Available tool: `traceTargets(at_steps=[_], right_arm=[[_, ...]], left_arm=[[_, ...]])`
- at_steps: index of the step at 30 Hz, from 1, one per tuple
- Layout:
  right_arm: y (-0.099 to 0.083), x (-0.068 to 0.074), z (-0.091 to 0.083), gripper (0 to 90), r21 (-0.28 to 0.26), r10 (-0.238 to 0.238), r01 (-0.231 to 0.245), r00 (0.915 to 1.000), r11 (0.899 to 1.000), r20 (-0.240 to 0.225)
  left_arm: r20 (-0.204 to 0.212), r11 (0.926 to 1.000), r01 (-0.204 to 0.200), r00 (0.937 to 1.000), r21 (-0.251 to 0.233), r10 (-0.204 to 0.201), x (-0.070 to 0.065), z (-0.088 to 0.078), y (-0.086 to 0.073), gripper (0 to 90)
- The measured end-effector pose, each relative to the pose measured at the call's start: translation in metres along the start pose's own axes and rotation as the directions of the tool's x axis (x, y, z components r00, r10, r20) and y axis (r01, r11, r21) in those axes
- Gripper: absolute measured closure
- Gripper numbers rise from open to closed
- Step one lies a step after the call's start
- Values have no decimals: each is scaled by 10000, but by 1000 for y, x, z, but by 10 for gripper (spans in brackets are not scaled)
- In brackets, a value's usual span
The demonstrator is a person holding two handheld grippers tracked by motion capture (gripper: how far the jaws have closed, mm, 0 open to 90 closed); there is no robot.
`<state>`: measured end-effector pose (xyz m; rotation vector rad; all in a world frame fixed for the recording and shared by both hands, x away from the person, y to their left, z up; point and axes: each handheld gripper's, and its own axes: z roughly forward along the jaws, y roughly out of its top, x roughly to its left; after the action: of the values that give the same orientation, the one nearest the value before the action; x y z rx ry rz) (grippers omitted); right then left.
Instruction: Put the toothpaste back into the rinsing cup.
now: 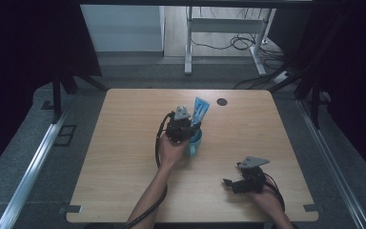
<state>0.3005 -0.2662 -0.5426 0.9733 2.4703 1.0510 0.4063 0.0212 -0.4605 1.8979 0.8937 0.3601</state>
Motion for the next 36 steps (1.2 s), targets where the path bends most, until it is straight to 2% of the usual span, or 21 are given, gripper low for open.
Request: traceTargets(at_steps=[4, 5, 10, 13, 23, 27, 30, 36], right_arm=[[0, 0, 0, 103, 7, -2, 2, 10000, 10000, -7], [0, 0, 0, 103, 2, 0, 0, 10000, 10000, -1], [0, 0, 0, 103, 5, 1, -1, 10000, 10000, -9], [0, 0, 0, 103, 3, 3, -3, 10000, 10000, -3], [0, 0, 0, 103, 3, 1, -1, 10000, 10000, -4], [0, 0, 0, 103, 2, -2, 2, 10000, 10000, -1], [0, 0, 0, 103, 4, -4, 4, 10000, 10000, -5], [0, 0, 0, 103, 1, 2, -2, 10000, 10000, -2]], left_arm=[[-16, 9999, -13, 10000, 115, 13, 1, 0, -3, 708], [-52, 9999, 96, 9999, 110, -95, 0, 0, -3, 707], [-185, 9994, -111, 9998, 329, 117, 1, 0, -6, 703], [-199, 9994, -58, 9998, 334, 65, 2, -1, -7, 701], [-247, 9978, -106, 9996, 658, 123, 1, 0, -4, 684], [-316, 9964, -219, 9992, 820, 245, -1, -1, -2, 654], [-360, 9944, -477, 9980, 944, 513, -2, -2, 0, 628], [-526, 9946, -546, 9968, 878, 594, -3, -4, 1, 534]])
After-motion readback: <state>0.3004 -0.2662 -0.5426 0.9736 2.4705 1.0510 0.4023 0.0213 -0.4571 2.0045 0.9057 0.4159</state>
